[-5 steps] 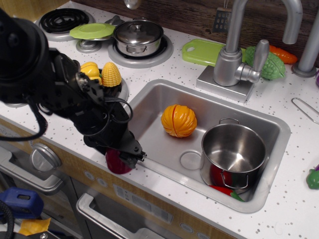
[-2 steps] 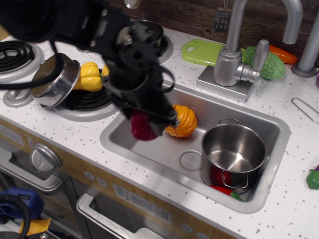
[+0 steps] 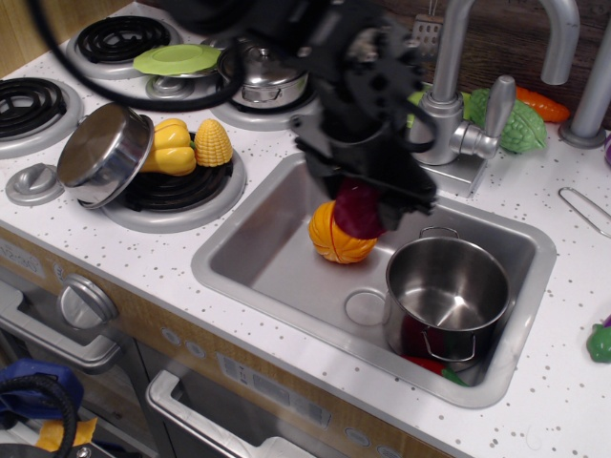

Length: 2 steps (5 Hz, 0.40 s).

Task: Put sweet potato in pot which is in sink

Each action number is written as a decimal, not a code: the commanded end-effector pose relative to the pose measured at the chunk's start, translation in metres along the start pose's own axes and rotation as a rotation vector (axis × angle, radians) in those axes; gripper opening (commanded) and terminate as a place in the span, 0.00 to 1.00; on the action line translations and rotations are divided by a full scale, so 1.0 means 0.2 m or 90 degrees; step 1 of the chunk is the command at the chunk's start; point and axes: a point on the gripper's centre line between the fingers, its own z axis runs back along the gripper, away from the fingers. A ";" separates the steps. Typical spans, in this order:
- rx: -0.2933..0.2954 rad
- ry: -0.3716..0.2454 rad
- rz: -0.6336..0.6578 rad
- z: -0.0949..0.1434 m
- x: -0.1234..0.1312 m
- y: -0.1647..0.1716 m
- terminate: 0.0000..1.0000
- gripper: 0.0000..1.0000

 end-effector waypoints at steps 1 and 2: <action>-0.005 -0.014 -0.016 -0.07 0.16 -0.18 0.00 1.00; -0.023 -0.006 -0.021 -0.09 0.19 -0.23 0.00 1.00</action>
